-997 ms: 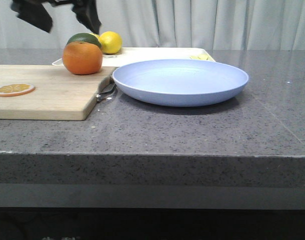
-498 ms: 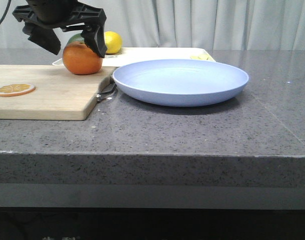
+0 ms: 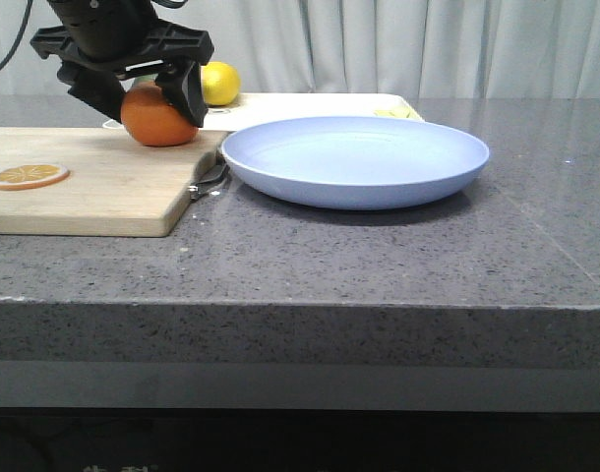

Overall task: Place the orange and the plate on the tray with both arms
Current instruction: 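Lower the left gripper onto the orange and close it, then lift the orange with the left gripper and carry it over the plate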

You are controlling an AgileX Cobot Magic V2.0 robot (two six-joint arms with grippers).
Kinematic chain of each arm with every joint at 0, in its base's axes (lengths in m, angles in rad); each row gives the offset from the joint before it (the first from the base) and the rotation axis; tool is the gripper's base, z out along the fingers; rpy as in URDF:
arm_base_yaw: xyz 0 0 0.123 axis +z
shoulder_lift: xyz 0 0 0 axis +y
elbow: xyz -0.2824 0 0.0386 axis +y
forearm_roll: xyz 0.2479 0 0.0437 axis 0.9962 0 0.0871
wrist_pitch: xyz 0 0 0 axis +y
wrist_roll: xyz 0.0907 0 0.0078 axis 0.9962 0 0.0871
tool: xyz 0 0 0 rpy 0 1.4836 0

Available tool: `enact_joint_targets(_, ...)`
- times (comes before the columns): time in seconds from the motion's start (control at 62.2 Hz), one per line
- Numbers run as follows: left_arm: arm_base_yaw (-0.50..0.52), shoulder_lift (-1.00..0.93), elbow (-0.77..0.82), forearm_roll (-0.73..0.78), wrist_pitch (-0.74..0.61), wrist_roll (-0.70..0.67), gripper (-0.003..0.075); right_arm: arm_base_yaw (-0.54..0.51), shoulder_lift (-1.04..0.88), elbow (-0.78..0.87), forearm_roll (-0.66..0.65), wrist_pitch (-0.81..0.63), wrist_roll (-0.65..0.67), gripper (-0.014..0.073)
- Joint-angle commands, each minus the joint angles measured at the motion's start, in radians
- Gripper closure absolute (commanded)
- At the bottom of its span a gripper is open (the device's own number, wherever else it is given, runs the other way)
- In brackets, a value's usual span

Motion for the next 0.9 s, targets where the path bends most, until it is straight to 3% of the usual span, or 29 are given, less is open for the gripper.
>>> enact_joint_targets(0.0,-0.005,-0.048,-0.039,-0.024,-0.044,-0.002,0.0346,0.000,0.005,-0.035,0.001,-0.082,-0.009,-0.0048)
enact_joint_targets(0.257,-0.005,-0.048,-0.076,-0.024,-0.015,-0.002,0.0489,0.000,0.005,-0.035,0.001,-0.082,-0.009,-0.0048)
enact_joint_targets(0.579,-0.025,-0.048,-0.298,-0.029,0.228,-0.002,0.0489,0.000,0.005,-0.035,0.001,-0.082,-0.009,-0.0048)
enact_joint_targets(0.884,-0.181,-0.030,-0.336,-0.031,0.227,-0.002,0.0489,0.000,0.005,-0.035,0.001,-0.081,-0.009,-0.0048)
